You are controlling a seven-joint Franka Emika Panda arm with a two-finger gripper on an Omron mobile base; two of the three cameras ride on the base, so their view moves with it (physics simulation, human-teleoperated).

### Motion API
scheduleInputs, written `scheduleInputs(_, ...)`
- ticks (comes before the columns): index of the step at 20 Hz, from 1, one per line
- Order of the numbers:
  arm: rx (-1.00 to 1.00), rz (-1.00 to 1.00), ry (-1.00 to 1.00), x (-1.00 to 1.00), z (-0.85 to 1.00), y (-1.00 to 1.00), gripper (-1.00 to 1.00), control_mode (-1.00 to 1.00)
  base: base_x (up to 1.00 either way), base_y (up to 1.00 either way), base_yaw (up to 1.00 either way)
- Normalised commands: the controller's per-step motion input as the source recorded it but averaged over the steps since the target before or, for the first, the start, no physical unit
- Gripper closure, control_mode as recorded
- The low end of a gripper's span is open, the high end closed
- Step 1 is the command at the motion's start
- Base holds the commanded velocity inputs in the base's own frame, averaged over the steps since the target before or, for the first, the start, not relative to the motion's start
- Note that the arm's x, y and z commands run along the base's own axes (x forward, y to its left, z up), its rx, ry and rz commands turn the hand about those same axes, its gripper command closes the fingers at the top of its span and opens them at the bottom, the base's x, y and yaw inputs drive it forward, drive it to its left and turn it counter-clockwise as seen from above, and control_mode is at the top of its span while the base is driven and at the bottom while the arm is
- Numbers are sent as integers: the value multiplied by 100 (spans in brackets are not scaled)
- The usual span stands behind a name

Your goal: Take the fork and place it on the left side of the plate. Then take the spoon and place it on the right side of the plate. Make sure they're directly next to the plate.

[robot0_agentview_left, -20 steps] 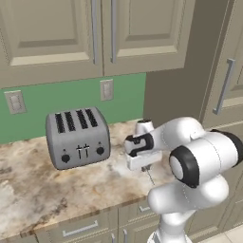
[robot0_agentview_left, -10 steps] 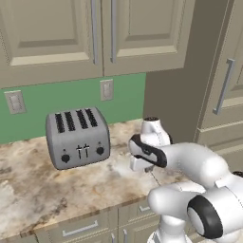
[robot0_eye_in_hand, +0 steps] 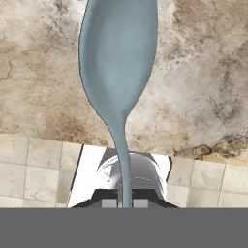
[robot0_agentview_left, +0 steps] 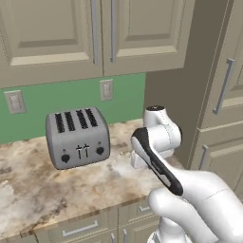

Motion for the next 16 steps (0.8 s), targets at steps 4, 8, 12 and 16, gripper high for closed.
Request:
scheduleInputs(4, -1, 0, 0, -78, 65, 0, 100, -100, 0, 0, 0)
scheduleInputs(8, 0, 0, 0, -86, 34, 0, 100, -100, 0, 0, 0)
scheduleInputs(12, 0, -1, -7, -93, 0, 0, 100, -100, 0, 0, 0)
scheduleInputs(16, 0, 0, -11, -89, -9, 0, 100, -100, 0, 0, 0)
